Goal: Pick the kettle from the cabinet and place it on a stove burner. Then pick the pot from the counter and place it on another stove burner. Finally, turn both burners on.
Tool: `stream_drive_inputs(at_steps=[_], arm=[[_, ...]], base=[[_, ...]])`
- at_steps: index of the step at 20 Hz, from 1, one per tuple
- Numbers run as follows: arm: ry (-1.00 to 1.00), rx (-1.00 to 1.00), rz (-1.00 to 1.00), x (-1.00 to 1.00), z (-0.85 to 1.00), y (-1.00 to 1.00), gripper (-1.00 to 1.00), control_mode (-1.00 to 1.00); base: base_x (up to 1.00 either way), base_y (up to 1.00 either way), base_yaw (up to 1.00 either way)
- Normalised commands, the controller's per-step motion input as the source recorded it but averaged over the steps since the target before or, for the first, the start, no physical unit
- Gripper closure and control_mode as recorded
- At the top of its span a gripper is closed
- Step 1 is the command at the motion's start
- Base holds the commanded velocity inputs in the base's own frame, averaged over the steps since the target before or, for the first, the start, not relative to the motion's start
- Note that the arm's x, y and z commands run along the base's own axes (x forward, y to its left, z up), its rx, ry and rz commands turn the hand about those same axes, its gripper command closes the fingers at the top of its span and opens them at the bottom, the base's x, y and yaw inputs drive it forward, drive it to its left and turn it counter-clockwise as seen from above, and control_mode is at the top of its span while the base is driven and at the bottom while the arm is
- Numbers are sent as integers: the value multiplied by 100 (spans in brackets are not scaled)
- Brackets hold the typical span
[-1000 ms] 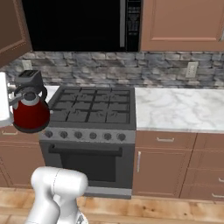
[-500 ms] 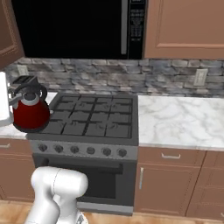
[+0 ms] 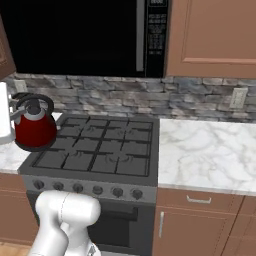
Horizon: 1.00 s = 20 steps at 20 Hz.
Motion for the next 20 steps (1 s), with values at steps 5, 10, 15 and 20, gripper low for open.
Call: stream_drive_inputs(at_steps=[5,10,15,20], arm=[[0,0,0,0,0,0,100,100],[0,0,0,0,0,0,100,100],[0,0,0,0,0,0,100,100],[0,0,0,0,0,0,100,100]], base=[[46,-30,8],[45,-28,8],[46,-20,6],[41,-17,5]])
